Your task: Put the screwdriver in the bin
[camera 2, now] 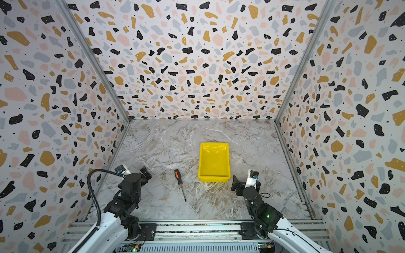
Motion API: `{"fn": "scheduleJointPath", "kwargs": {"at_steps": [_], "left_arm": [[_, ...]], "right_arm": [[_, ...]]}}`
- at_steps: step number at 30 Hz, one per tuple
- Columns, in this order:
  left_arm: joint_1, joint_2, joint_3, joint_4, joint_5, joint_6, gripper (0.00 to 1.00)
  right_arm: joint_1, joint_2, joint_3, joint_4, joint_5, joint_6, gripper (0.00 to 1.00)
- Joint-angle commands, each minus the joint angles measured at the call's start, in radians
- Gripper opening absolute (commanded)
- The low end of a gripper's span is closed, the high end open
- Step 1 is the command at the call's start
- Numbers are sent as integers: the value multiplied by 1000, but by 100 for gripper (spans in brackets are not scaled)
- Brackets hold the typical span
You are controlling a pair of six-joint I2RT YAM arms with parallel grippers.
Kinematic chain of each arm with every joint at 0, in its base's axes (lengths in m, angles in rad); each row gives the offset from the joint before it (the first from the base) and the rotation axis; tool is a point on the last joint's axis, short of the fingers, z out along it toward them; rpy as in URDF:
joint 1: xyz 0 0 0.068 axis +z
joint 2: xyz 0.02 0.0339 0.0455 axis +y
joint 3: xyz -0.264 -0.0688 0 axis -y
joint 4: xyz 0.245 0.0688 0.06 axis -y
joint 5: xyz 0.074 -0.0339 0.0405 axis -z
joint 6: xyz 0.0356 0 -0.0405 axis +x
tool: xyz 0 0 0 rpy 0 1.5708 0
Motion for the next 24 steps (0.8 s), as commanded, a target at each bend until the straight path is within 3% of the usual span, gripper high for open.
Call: {"fn": "scheduleJointPath", "kwargs": {"at_steps": [1, 4, 8, 11, 15, 19, 24], "left_arm": [[2, -45, 10, 77, 81, -73, 100], [2, 2, 27, 27, 159, -201, 87], [-23, 119, -44, 134, 336, -355, 70], [-88, 171, -53, 144, 284, -424, 62], [-171, 187, 2, 98, 146, -421, 60], [-200, 218, 36, 120, 121, -408, 51], [-299, 330, 118, 141, 54, -376, 47]], "right_arm": [[-3, 2, 16, 25, -1, 24, 99], [-3, 7, -2, 48, -18, 47, 99], [-3, 58, 5, 69, -8, 47, 99], [-3, 114, 22, 68, -11, 59, 99], [-3, 178, 35, 87, -5, 66, 99], [-3, 217, 47, 85, -8, 75, 99], [-3, 230, 50, 102, -32, 54, 99]]}}
